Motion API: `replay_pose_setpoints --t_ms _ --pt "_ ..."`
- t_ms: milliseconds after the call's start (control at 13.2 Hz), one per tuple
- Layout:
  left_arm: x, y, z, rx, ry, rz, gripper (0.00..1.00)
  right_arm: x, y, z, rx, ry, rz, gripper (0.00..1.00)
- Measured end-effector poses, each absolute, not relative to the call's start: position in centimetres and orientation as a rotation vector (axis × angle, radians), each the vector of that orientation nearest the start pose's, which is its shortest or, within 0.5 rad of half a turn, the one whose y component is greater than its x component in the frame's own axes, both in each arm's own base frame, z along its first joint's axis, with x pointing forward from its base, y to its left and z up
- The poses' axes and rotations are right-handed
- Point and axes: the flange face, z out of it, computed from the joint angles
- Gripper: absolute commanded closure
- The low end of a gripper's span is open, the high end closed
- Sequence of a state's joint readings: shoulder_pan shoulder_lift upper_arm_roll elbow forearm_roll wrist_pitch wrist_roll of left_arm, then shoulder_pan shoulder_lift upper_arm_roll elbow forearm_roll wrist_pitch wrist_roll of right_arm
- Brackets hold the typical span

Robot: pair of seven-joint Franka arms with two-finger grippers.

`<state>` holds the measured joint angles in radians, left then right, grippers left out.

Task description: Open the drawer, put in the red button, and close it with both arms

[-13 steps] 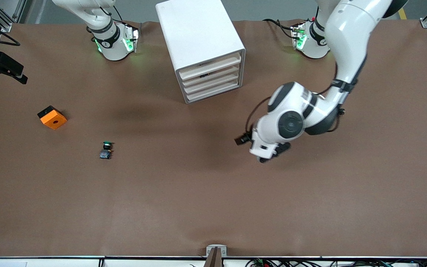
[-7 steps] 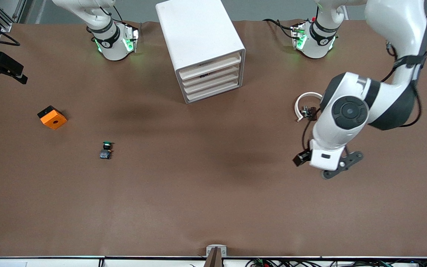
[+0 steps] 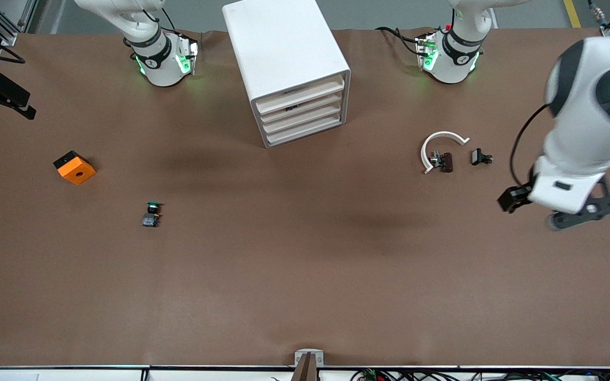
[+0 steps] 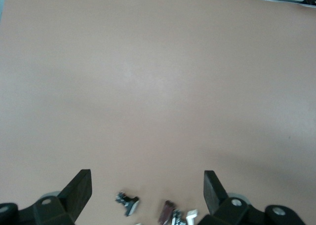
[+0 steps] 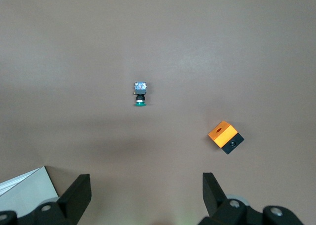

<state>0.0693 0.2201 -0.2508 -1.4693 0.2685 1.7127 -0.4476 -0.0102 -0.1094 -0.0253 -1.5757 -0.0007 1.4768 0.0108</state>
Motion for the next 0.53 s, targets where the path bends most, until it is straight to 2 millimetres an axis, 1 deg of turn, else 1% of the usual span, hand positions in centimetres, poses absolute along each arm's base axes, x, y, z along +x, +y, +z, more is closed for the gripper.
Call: replay_pose_setpoints --t_ms 151,226,302,377,453,528 --pt "61.1 -2.0 59.3 -2.996 -0.288 -0.125 0.0 51.2 -1.9 67.2 -3.139 0.073 -0.031 0.0" --pt "60.0 0.1 60.7 -3.032 -0.273 -0.113 0.0 51.3 -2.0 67.3 -3.139 0.074 -0.052 0.0" --pt "58.6 1.6 62.1 -3.073 -0.263 -0.096 0.0 51.4 -2.0 67.4 -3.138 0.075 -0.07 0.0" --pt "57.2 2.4 63.2 -3.105 -0.252 -0.078 0.0 51.5 -2.0 67.5 -3.138 0.075 -0.08 0.0" --pt "55.8 2.5 64.2 -3.123 -0.234 -0.069 0.0 51.6 -2.0 67.5 -3.138 0.075 -0.089 0.0" --pt "54.6 2.1 64.8 -3.13 -0.215 -0.068 0.0 51.6 -1.9 67.6 -3.138 0.074 -0.097 0.0"
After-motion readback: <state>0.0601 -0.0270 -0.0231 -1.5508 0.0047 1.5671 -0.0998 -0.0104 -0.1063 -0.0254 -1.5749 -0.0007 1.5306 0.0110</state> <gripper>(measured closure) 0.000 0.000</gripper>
